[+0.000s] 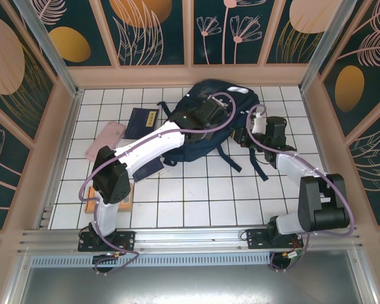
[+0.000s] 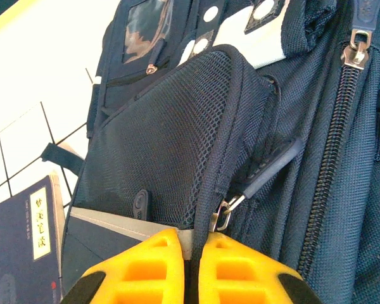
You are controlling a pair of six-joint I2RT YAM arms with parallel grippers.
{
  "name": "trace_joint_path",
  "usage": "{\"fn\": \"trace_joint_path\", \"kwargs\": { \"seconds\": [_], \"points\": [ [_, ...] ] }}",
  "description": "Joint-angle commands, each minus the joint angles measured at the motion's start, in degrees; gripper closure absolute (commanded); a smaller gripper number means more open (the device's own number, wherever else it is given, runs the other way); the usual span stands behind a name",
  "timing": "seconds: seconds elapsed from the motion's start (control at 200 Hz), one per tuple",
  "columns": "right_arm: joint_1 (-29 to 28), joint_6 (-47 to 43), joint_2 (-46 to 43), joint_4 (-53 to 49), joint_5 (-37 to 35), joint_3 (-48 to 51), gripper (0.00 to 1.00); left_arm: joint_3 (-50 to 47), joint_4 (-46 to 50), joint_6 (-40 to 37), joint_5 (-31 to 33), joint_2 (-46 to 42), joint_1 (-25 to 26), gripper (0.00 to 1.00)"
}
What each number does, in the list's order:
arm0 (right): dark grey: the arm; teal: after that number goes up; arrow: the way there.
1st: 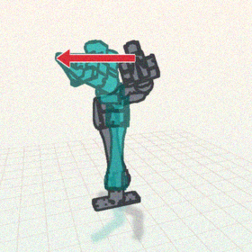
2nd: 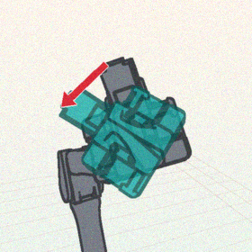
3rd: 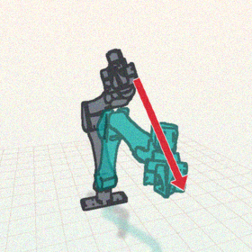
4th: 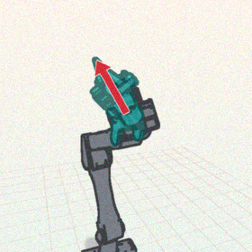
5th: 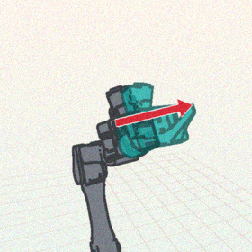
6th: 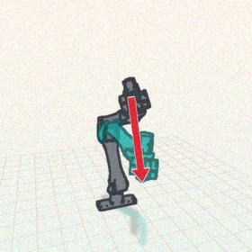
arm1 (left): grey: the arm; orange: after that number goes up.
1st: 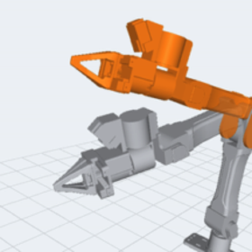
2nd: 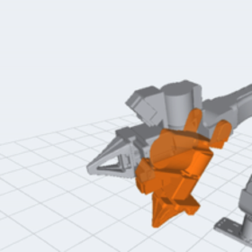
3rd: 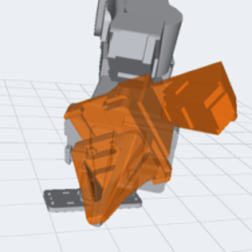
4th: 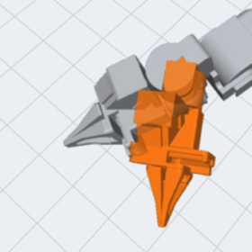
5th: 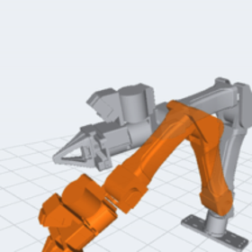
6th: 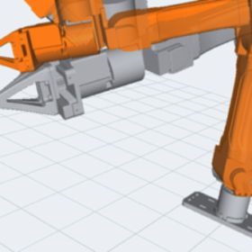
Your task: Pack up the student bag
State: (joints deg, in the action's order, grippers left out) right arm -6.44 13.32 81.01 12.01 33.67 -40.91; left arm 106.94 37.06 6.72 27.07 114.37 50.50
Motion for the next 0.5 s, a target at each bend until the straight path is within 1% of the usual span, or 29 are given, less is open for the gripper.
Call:
{"fn": "trace_joint_path", "kwargs": {
  "seconds": [0.0, 0.095, 0.255, 0.315, 0.43, 0.495],
  "points": [
    [0.3, -4.7, 1.4, 1.2, -3.4, -2.0, 0.75, 2.4, -3.5, 1.0, 6.9, -4.9, -1.2, 1.0],
    [0.3, -6.3, 1.9, 1.3, -3.0, -2.6, 0.7, 2.4, -3.6, 0.9, 6.6, -5.2, -1.3, 1.0],
    [0.1, -8.7, 1.5, -0.6, -3.7, -3.4, 0.68, 2.4, -3.7, 0.8, 6.9, -5.4, -1.3, 1.0],
    [0.1, -8.8, 0.4, -1.2, -3.9, -2.9, 0.66, 2.6, -3.7, 0.8, 7.0, -5.5, -1.3, 1.0],
    [0.2, -6.2, -2.4, -0.9, -5.4, -0.4, 0.6, 2.7, -3.9, 0.9, 7.3, -5.5, -1.4, 1.0],
    [0.2, -3.4, -4.3, 1.3, -5.6, 2.3, 0.55, 2.7, -4.1, 1.0, 7.1, -5.6, -1.4, 1.0]
  ]
}}
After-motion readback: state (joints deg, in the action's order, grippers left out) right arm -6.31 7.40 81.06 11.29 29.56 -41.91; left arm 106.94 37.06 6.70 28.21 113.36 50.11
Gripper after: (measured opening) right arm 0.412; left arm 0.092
